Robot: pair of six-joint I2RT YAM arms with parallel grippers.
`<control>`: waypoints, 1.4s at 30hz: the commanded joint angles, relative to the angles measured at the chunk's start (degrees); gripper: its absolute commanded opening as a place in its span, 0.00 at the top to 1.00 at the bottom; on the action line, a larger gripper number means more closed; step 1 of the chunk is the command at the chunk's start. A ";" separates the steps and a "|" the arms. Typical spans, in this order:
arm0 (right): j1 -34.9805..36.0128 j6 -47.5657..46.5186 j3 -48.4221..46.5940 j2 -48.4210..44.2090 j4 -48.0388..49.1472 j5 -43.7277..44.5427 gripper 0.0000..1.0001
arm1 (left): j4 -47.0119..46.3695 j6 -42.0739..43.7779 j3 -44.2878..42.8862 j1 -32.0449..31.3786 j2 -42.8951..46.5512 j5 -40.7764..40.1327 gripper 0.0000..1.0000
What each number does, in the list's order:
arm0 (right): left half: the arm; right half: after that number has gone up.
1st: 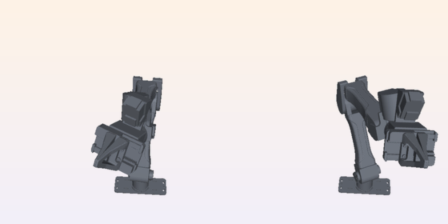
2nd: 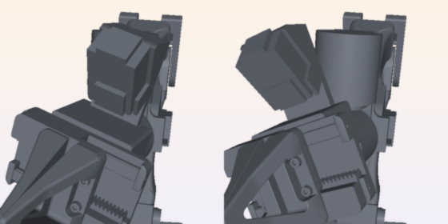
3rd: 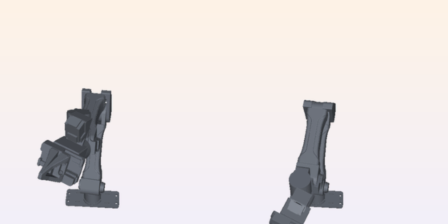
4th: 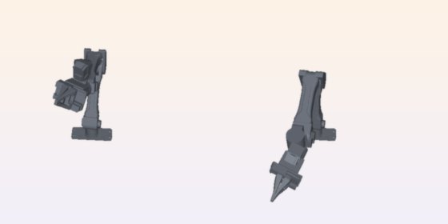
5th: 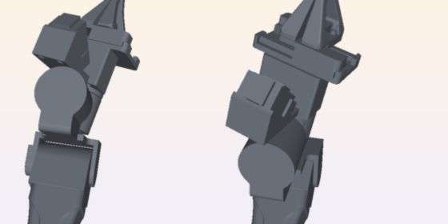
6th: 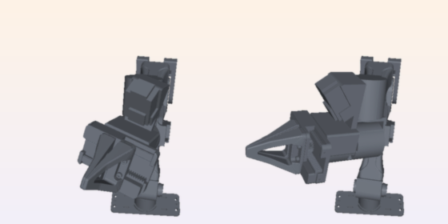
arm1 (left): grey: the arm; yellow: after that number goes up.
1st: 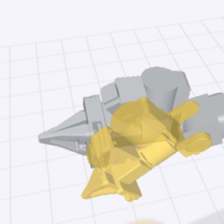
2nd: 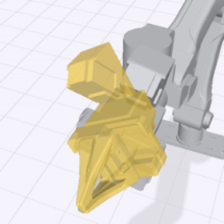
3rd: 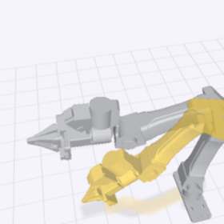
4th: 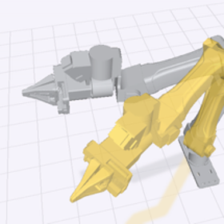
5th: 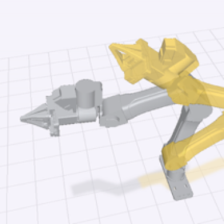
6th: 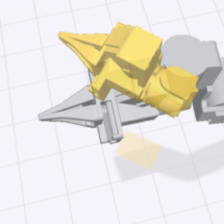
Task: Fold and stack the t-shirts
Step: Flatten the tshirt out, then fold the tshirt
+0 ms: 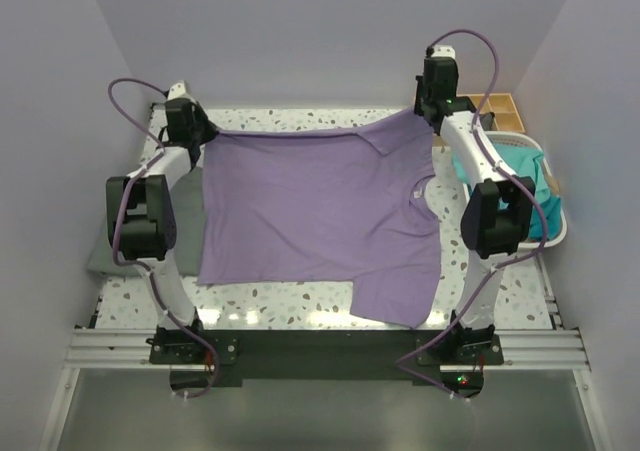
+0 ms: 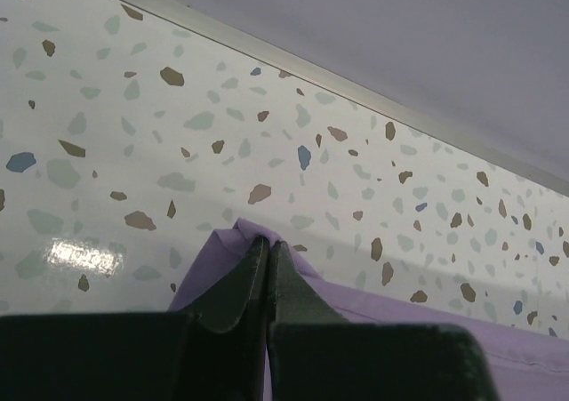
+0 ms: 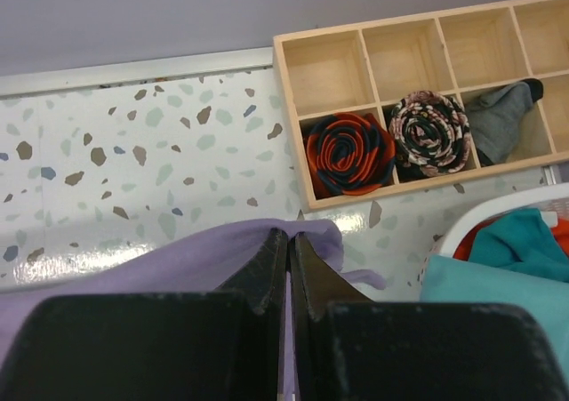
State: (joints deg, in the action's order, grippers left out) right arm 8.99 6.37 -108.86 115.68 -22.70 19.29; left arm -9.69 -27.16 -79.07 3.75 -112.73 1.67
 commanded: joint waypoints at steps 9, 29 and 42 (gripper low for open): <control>-1.17 4.61 3.20 -7.20 -8.41 -11.37 1.00 | -3.67 0.53 4.34 0.47 1.28 5.44 1.00; -1.17 9.80 16.22 -17.24 -20.90 -6.02 1.00 | 11.97 3.16 12.45 0.12 11.92 -0.26 1.00; -0.73 10.42 23.95 -16.28 -24.41 -4.35 1.00 | 15.05 4.04 11.66 -0.93 6.73 -2.81 1.00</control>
State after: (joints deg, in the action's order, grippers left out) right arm 8.23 16.01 -86.65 100.20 -45.82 12.49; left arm 5.52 -24.40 -65.49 3.55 -104.40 0.30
